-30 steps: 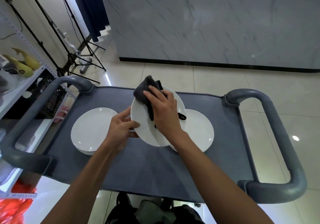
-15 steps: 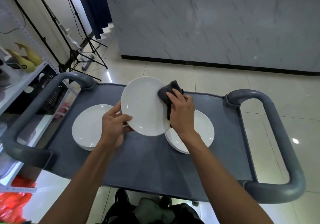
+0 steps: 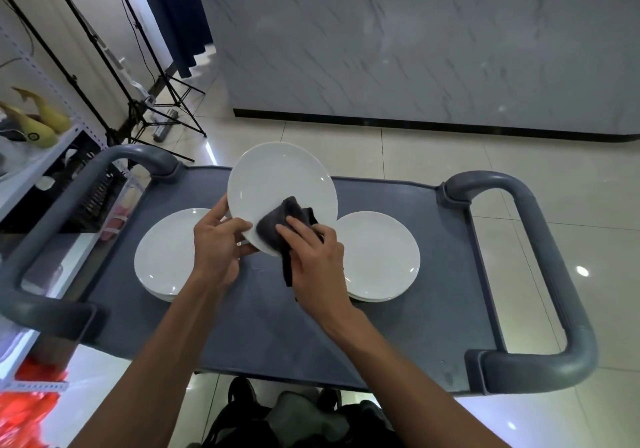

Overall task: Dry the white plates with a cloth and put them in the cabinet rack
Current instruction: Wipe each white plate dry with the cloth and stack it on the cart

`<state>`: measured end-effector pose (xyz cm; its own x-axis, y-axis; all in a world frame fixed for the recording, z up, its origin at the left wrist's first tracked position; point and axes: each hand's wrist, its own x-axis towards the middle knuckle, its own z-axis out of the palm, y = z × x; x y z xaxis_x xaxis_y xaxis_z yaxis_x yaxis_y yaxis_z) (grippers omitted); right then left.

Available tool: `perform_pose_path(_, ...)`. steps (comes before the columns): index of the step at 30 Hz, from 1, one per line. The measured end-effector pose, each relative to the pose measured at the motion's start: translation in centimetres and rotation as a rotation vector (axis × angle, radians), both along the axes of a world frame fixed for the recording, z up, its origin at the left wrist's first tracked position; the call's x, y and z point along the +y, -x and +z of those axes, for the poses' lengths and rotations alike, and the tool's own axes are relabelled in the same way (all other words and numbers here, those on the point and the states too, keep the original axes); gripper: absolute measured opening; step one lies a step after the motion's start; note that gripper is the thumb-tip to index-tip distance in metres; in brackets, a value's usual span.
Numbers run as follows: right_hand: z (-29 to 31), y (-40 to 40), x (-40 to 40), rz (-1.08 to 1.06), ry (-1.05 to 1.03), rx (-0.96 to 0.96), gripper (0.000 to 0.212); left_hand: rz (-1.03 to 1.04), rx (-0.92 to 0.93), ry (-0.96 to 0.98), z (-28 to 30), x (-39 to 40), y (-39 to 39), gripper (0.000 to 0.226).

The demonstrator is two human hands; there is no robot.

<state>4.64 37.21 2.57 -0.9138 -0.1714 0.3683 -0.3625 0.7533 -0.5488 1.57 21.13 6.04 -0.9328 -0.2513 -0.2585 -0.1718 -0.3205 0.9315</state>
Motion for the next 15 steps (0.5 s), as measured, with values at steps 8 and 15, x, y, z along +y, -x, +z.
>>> perform_pose_path(8, -0.9, -0.5, 1.8, 0.044, -0.04, 0.095, 0.05, 0.003, -0.017, 0.004, 0.0, -0.4, -0.3, 0.057)
perform_pose_path(15, -1.0, 3.0, 4.2, -0.2, -0.002, 0.017, 0.05, -0.052, -0.027, 0.046, -0.1, -0.7, -0.6, 0.062)
